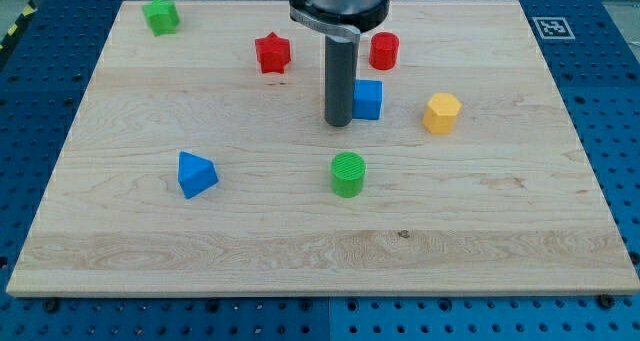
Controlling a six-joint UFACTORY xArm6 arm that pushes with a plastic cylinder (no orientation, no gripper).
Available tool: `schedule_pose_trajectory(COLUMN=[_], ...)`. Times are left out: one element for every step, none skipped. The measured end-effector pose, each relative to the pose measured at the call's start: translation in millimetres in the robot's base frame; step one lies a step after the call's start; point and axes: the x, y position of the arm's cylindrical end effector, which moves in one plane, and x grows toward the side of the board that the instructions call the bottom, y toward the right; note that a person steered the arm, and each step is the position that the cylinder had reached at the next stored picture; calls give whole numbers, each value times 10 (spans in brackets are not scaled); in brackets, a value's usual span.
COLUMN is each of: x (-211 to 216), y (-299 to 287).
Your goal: Move the yellow heart to the top center
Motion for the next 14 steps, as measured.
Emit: schedule_pose_trajectory(x=[-175,-313,-353,-378,-391,-391,-460,-617,-780,-979,-1124,-1229,-1314,-1334], y=[5,56,240,399,347,283,228,125,107,107,86,1,-110,-248])
